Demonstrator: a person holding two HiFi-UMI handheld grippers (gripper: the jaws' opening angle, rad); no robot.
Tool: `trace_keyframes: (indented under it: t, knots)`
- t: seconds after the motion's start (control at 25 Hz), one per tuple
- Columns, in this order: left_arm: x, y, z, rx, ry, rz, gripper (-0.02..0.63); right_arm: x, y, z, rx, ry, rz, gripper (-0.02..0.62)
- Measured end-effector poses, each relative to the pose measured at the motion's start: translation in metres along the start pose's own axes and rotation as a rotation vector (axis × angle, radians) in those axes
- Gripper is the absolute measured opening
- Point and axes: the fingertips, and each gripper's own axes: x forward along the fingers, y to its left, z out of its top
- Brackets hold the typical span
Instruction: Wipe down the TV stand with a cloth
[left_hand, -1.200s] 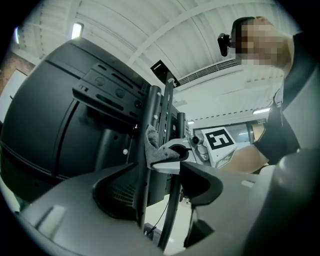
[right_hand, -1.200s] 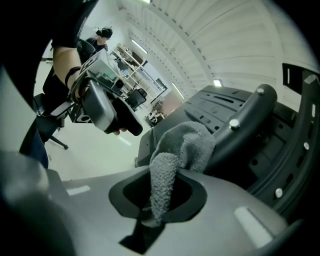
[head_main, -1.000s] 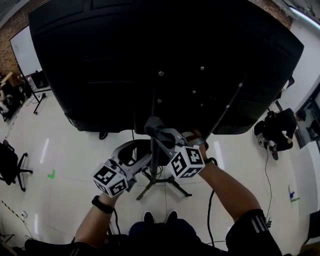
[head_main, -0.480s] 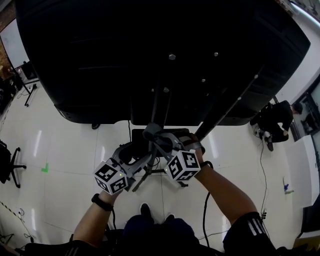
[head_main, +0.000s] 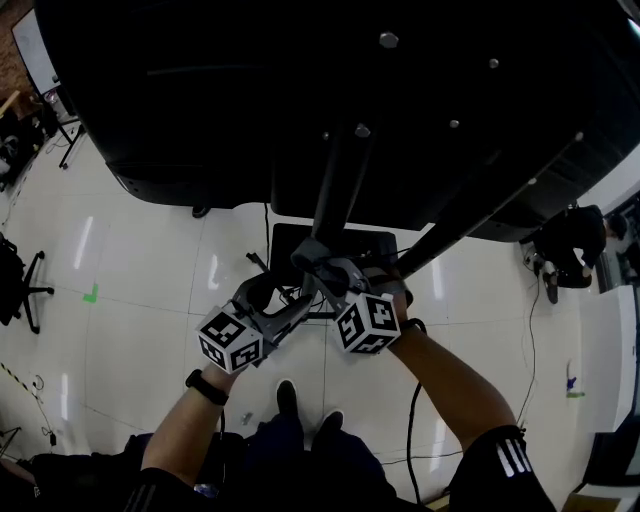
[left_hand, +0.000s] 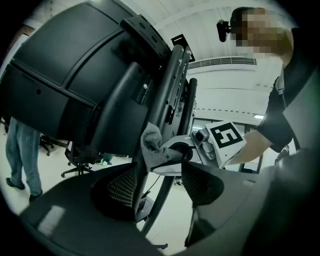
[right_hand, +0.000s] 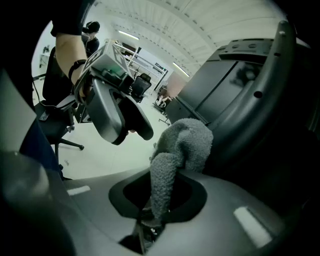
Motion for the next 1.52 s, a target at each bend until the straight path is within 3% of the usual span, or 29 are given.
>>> trace_keyframes:
  t: [1.0, 1.52]
  knots:
    - [0.031, 0.083, -0.190, -0.029, 0.179, 0.032, 0.318, 0.123, 0.126, -0.114, 0.046, 0.067, 0.092, 0.046]
    - [0.037, 0.110, -0.286, -0.097, 0.244, 0.042, 0.324, 0.185, 0.194, -0.177, 0.067, 0.122, 0.145, 0.046]
